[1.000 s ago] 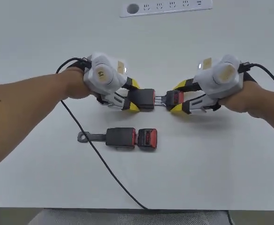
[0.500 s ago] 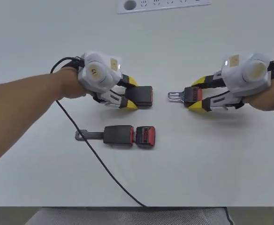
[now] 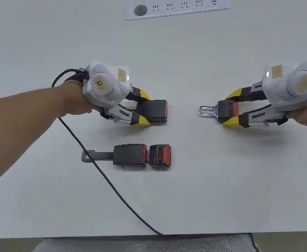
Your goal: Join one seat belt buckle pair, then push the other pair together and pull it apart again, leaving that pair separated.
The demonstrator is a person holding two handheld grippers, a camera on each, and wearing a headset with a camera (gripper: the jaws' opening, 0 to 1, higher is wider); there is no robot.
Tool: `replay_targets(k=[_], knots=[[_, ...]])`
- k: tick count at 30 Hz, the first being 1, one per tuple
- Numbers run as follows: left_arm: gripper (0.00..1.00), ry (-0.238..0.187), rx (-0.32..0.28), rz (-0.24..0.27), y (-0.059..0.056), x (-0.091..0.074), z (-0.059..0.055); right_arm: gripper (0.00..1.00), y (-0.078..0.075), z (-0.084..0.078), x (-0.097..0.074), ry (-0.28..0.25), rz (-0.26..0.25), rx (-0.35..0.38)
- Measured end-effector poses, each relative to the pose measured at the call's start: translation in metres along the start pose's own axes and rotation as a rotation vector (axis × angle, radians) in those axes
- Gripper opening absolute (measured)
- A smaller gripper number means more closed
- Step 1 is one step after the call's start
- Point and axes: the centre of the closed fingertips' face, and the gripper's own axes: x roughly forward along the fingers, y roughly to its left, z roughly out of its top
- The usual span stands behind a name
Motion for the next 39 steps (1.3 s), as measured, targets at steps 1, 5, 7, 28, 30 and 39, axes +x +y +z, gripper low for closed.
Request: replay_targets(k=[1, 5, 7, 28, 30, 39], knots=[[0.35, 0.001, 0.0, 0.0, 0.0, 0.0, 0.0, 0.37, -0.001, -0.001, -0.001, 0.0, 0.0, -0.003], [0.35, 0.003, -0.005, -0.002, 0.0, 0.0, 0.0, 0.37, -0.002, -0.007, -0.008, 0.01, -0.008, 0.005], [0.35, 0.007, -0.004, -0.002, 0.0, 0.0, 0.0, 0.37, -0.002, -0.009, -0.011, 0.015, -0.01, 0.008], [0.67, 0.0, -0.093, 0.096, 0.005, -0.011, 0.024, 0.75, -0.004, 0.009, -0.018, -0.056, -0.137, 0.08], [0.74, -0.028, -0.118, 0.145, 0.008, -0.017, 0.029, 0.78, -0.004, 0.015, -0.021, -0.093, -0.178, 0.128], [0.93, -0.181, -0.324, 0.343, 0.0, -0.047, 0.035, 0.86, 0.007, 0.031, -0.035, -0.183, -0.357, 0.246]])
